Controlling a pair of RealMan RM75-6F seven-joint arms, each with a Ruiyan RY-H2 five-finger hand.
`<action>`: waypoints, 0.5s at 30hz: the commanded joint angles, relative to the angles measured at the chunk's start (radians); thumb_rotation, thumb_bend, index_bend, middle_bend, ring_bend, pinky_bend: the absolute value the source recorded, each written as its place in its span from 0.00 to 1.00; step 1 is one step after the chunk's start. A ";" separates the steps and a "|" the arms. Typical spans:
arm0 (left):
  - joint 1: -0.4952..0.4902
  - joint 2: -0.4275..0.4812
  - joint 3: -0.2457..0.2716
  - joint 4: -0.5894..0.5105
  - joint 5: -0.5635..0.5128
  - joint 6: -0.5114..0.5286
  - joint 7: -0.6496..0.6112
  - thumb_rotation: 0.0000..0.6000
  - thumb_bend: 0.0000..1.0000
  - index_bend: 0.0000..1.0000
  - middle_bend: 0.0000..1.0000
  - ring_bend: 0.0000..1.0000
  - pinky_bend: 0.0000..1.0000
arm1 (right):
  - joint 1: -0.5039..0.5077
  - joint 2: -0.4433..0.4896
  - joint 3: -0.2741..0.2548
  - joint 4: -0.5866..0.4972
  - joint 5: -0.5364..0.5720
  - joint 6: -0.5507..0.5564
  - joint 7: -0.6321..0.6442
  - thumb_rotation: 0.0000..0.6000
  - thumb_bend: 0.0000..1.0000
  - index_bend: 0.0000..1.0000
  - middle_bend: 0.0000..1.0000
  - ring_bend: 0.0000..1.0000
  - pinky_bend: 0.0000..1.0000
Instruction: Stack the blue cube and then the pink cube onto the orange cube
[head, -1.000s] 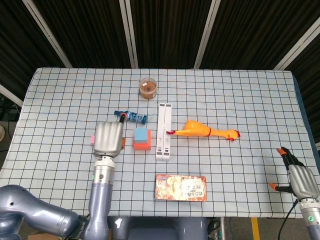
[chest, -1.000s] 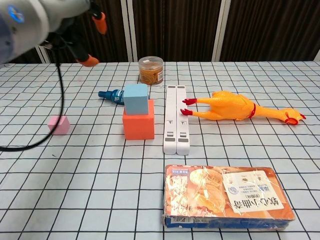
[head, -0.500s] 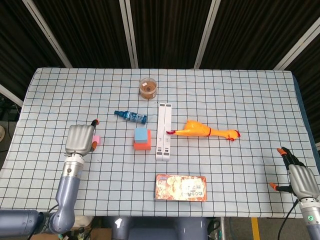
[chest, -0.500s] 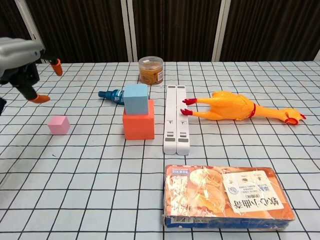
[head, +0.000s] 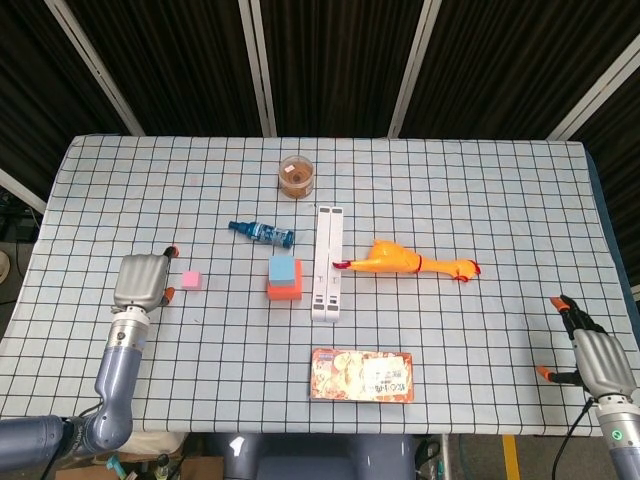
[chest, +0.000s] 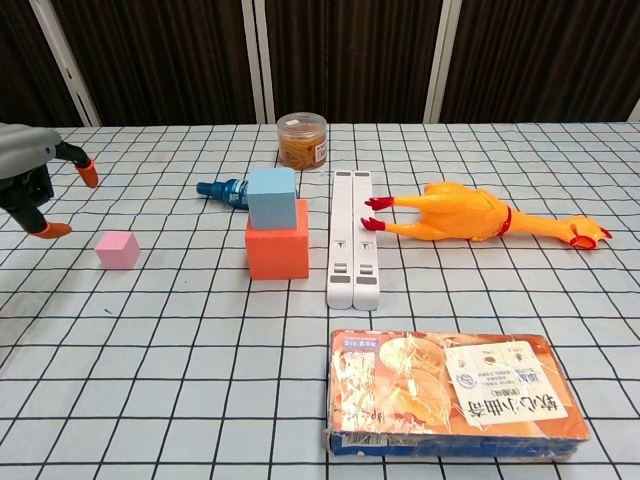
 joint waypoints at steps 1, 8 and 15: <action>-0.002 -0.009 0.002 0.014 -0.004 -0.009 0.002 1.00 0.33 0.29 0.91 0.74 0.75 | 0.000 0.000 -0.001 0.000 0.001 -0.001 -0.001 1.00 0.04 0.07 0.05 0.15 0.25; -0.010 -0.046 -0.004 0.066 -0.024 -0.034 0.000 1.00 0.33 0.30 0.91 0.74 0.75 | 0.001 -0.001 0.000 0.002 0.006 -0.006 -0.002 1.00 0.04 0.07 0.05 0.15 0.25; -0.021 -0.079 -0.015 0.129 -0.067 -0.066 0.007 1.00 0.33 0.29 0.91 0.74 0.75 | 0.003 -0.004 0.000 0.008 0.009 -0.010 -0.003 1.00 0.04 0.07 0.05 0.14 0.25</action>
